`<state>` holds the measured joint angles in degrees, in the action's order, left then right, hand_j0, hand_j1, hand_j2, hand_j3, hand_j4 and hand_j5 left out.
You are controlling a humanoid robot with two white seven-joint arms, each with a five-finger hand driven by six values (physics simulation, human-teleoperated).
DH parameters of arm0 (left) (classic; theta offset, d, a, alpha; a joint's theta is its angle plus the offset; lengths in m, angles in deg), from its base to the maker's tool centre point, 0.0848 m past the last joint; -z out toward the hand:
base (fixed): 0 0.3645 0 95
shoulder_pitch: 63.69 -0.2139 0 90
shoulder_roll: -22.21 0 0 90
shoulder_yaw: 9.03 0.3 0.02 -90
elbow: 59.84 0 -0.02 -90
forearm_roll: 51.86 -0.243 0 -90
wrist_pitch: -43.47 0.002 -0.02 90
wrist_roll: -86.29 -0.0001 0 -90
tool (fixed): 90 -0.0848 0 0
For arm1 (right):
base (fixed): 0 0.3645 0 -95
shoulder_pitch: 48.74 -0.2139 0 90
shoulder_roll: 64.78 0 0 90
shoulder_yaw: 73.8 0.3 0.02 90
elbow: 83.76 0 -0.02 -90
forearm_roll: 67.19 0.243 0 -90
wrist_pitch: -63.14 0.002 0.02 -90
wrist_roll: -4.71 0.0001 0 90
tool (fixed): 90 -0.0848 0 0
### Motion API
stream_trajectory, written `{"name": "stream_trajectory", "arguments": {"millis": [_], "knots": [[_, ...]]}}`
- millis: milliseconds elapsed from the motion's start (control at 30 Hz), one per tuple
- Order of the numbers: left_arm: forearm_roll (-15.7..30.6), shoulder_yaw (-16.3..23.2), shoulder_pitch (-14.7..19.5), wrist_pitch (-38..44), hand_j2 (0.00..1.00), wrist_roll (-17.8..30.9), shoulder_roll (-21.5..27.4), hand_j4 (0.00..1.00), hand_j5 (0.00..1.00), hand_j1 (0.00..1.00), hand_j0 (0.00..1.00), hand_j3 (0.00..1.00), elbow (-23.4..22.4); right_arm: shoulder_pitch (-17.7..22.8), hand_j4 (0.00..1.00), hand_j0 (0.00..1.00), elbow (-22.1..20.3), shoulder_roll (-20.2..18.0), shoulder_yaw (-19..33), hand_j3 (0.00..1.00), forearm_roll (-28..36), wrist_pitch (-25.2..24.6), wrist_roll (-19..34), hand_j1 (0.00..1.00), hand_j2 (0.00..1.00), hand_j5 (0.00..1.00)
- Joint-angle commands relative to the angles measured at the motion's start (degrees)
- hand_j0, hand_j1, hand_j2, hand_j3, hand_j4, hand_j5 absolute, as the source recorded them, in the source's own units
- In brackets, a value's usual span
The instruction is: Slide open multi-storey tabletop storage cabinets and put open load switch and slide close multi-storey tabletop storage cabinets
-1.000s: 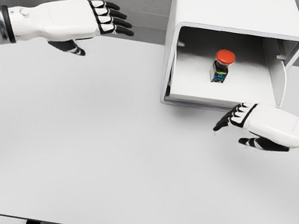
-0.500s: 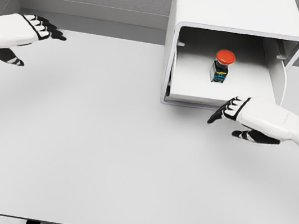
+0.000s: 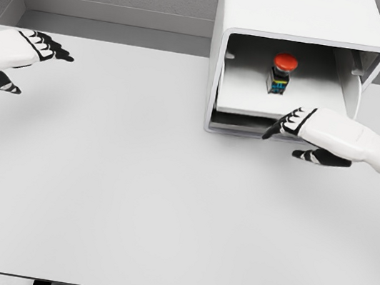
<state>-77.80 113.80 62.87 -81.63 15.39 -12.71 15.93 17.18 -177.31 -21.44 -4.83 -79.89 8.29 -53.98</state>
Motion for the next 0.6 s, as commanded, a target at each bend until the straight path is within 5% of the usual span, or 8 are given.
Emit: {"name": "stream_trajectory", "arguments": {"millis": [0, 267, 367, 567], "knots": [[0.28, -0.05, 0.00, 0.09, 1.00, -0.03, 0.11, 1.00, 1.00, 1.00, 1.00, 1.00, -0.01, -0.09, 0.72, 0.72, 1.09, 0.61, -0.16, 0.72, 0.22, -0.15, 0.25, 0.72, 0.72, 0.72], [0.28, -0.05, -0.35, 0.09, 1.00, -0.03, 0.20, 1.00, 1.00, 1.00, 1.00, 1.00, 0.08, -2.81, 0.72, 0.72, 4.25, 2.89, -1.12, 0.72, -1.45, -0.15, 0.25, 0.72, 0.72, 0.72], [0.28, -0.05, -0.35, 0.09, 1.00, -0.03, 0.20, 1.00, 1.00, 1.00, 1.00, 1.00, 0.08, -6.41, 0.72, 0.72, 7.07, 3.41, -5.34, 0.72, -1.45, -0.15, 0.25, 0.72, 0.72, 0.72], [0.28, -0.05, -0.62, 0.09, 1.00, -0.03, 0.20, 1.00, 1.00, 1.00, 1.00, 1.00, 0.16, -6.68, 0.73, 0.73, 7.95, 4.21, -5.43, 0.73, -1.80, -0.15, 0.25, 0.73, 0.73, 0.73]]}}
